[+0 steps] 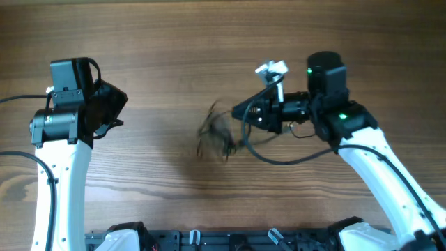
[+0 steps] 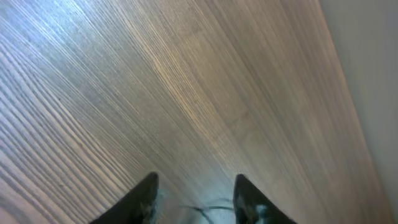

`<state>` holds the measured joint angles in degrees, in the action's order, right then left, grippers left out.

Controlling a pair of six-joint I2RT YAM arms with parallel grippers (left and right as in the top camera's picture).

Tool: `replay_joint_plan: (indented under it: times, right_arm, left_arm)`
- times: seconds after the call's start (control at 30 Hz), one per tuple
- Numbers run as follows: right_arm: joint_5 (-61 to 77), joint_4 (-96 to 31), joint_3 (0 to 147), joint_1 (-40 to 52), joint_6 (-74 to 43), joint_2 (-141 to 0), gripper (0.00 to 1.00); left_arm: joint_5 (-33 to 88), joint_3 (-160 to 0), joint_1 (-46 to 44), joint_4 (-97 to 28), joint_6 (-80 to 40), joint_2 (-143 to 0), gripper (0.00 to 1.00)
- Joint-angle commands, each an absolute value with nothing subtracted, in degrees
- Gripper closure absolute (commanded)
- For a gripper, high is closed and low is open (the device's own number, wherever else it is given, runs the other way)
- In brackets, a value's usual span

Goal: Untangle cables

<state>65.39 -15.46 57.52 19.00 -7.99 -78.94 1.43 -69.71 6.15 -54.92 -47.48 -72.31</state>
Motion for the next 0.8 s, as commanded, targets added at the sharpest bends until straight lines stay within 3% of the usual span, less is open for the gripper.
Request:
replay_joint_plan:
  times: [0.0,0.1,0.2,0.37,0.47,0.57,0.7,0.77]
  right_arm:
    - [51.9,-18.7,57.7,19.2,-9.4,-85.5,0.14]
    - [32.2,-23.7,57.7,19.2,-21.2,-90.5,0.0]
    - [22.0,-27.6,57.7,19.2,-25.9,-93.8,0.0]
    - [21.2,-28.0,57.7,19.1,-25.6,-94.9,0.0]
    - [23.4,-29.4,57.7,19.0,-24.9,-94.7,0.0]
    - [28.0,-32.3,57.7,19.0,-20.6,-94.0,0.0]
    - [25.7,-35.7,57.7,19.0,-19.9,-92.9,0.0]
    - [23.1,-36.4,57.8,18.9,-20.2,-92.1,0.0]
  left_arm:
    - [1.7,-69.4,5.8,-55.0,-46.7,-72.0,0.27]
    - [1.7,-69.4,5.8,-54.9,-46.7,-72.0,0.16]
    - [2.1,-69.4,5.8,-55.0,-46.7,-72.4,0.14]
    - [8.3,-69.3,5.2,-55.2,-46.7,-75.4,0.13]
    - [10.7,-69.3,1.6,-57.5,-46.7,-78.7,0.28]
    - [13.1,-69.3,-2.9,-61.1,-45.5,-81.1,0.27]
    - [21.8,-69.3,-10.2,-67.0,-39.3,-82.7,0.04]
    - [22.0,-69.3,-15.2,-69.1,-39.4,-83.0,0.0]
